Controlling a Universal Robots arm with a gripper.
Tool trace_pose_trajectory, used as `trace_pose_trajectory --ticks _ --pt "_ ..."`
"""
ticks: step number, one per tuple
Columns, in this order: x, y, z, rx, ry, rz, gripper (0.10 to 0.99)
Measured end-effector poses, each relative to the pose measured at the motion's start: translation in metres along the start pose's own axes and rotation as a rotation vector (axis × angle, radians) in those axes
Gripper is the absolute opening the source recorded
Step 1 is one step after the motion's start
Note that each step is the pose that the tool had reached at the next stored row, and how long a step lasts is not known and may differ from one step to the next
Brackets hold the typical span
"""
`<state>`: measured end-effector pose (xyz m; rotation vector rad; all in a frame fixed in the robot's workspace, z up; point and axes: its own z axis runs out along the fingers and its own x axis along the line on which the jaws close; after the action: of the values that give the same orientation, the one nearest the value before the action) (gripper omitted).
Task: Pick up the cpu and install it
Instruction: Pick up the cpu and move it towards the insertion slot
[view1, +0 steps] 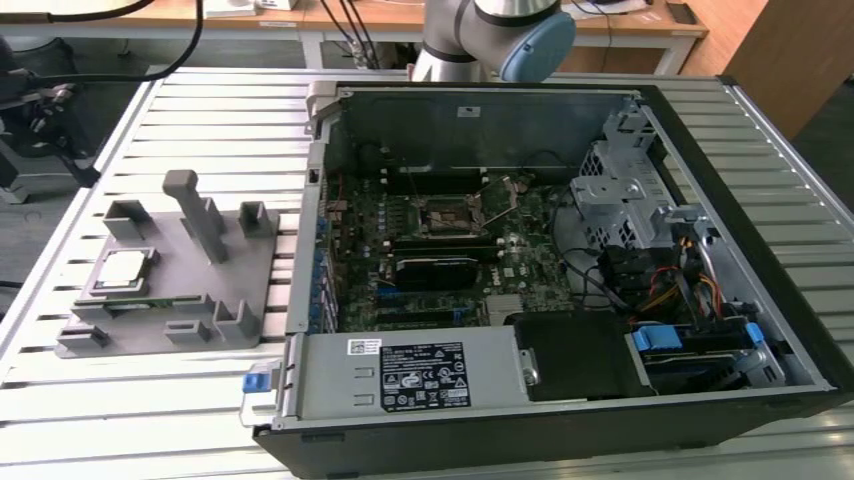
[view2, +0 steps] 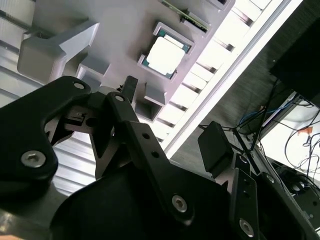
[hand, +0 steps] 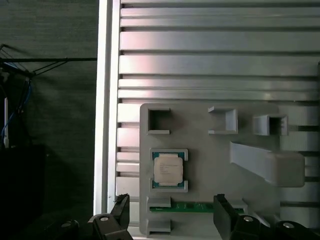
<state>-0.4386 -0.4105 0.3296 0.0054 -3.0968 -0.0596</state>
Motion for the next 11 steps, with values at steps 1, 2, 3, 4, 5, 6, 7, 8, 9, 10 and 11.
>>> trace_pose_trajectory --ticks 1,2,3,4,5,6,7,8,9,10,11 --pt "0.0000 0.0000 0.0006 0.000 0.0001 -0.003 0.761" --pt "0.0000 -0.0001 0.0013 0.000 0.0001 -0.004 0.761" --pt "-0.0001 -0.0001 0.0020 0.000 0.0002 -0.005 0.761" --pt "-0.0001 -0.0001 0.0028 0.000 0.0002 -0.005 0.761" --pt "-0.0002 -0.0001 0.0036 0.000 0.0002 -0.005 0.761" --pt "-0.0002 -0.0001 0.0043 0.000 0.0002 -0.005 0.761" --pt "-0.0002 -0.0002 0.0051 0.000 0.0002 -0.005 0.761" --pt "-0.0003 -0.0002 0.0057 0.000 0.0002 -0.005 0.761" --pt "-0.0003 -0.0002 0.0064 0.000 0.0001 -0.005 0.761" --pt "-0.0003 -0.0002 0.0071 0.000 0.0002 -0.005 0.761" --pt "-0.0003 -0.0003 0.0076 0.000 0.0003 -0.005 0.761"
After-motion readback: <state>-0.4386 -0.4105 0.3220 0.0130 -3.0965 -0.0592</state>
